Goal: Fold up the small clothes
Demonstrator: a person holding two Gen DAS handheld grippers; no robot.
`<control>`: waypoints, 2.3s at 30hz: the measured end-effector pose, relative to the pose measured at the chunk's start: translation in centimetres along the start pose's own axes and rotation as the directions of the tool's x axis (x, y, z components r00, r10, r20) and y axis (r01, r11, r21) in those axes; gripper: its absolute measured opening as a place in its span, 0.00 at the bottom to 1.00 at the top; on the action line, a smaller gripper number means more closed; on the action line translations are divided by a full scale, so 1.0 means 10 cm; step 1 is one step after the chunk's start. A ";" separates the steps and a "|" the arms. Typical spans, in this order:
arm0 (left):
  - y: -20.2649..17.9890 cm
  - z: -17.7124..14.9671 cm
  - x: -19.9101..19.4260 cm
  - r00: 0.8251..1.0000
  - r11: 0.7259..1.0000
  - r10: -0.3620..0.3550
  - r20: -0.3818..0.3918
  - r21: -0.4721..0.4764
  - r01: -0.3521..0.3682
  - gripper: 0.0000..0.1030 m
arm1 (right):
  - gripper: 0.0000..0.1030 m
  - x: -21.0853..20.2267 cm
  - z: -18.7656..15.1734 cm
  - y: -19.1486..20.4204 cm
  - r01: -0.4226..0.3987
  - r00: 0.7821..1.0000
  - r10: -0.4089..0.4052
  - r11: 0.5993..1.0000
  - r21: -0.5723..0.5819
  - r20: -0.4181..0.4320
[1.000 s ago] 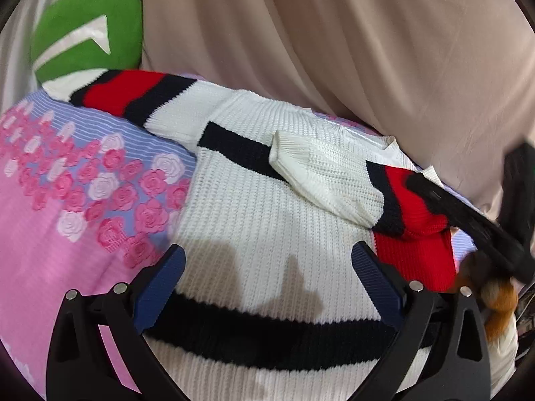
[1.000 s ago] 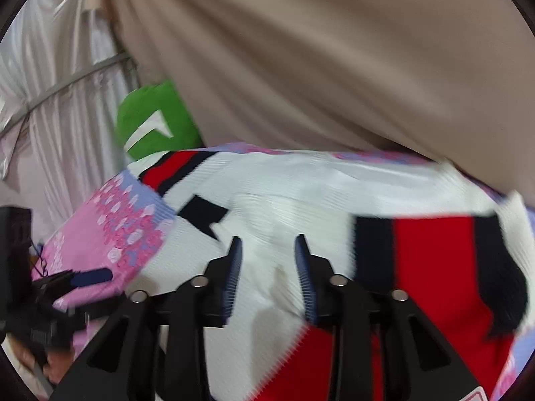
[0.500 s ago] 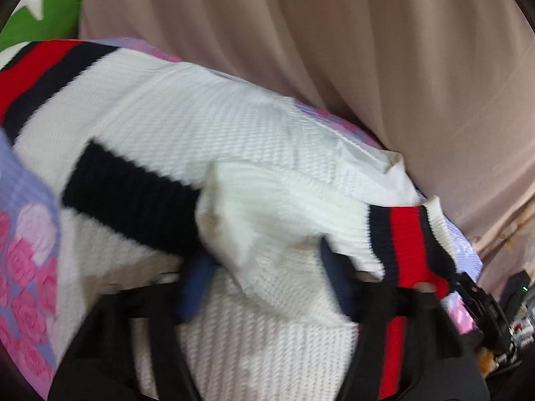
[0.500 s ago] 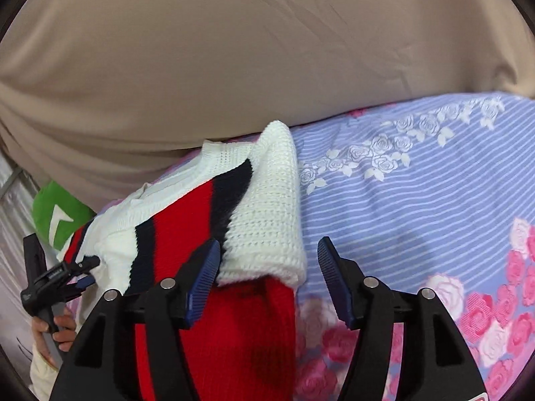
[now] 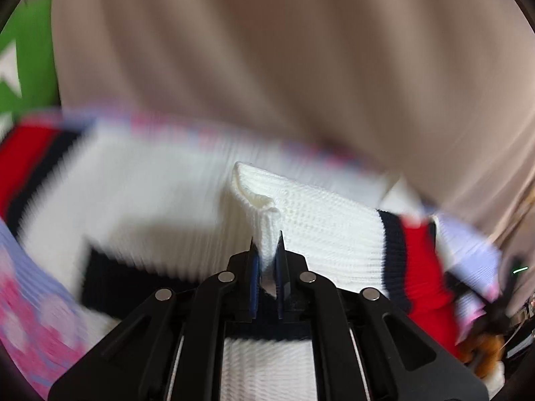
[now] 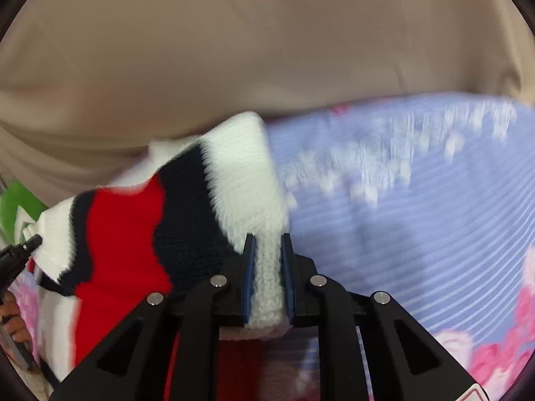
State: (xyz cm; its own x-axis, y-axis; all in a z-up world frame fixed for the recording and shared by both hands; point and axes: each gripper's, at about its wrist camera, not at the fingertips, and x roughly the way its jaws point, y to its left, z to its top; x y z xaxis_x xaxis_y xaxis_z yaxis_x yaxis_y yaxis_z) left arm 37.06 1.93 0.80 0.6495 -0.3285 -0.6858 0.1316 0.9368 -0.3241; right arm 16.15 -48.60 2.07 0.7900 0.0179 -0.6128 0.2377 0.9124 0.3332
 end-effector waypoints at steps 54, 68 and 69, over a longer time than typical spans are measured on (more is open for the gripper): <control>0.39 -0.33 -0.27 0.995 0.997 0.071 0.069 -0.014 -0.070 0.10 | 0.00 0.87 -0.45 0.76 0.088 0.995 -0.094 0.987 -0.135 -0.039; -0.15 -0.06 -0.11 0.999 0.998 -0.032 0.033 0.047 0.030 0.17 | 0.11 1.01 -0.23 1.42 -0.109 0.990 0.087 0.973 -0.204 -0.115; -0.21 -0.09 0.05 1.000 0.998 0.006 0.010 0.066 -0.007 0.17 | 0.09 1.12 -0.26 1.36 -0.054 0.992 0.029 0.978 -0.201 -0.126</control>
State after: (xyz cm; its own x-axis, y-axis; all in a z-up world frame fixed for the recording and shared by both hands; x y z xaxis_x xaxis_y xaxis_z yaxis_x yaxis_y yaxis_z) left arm 36.42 -0.32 0.53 0.6576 -0.3214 -0.6814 0.1764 0.9450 -0.2755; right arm 26.74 -34.97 -2.10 0.7189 0.0956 -0.6885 0.0764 0.9736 0.2150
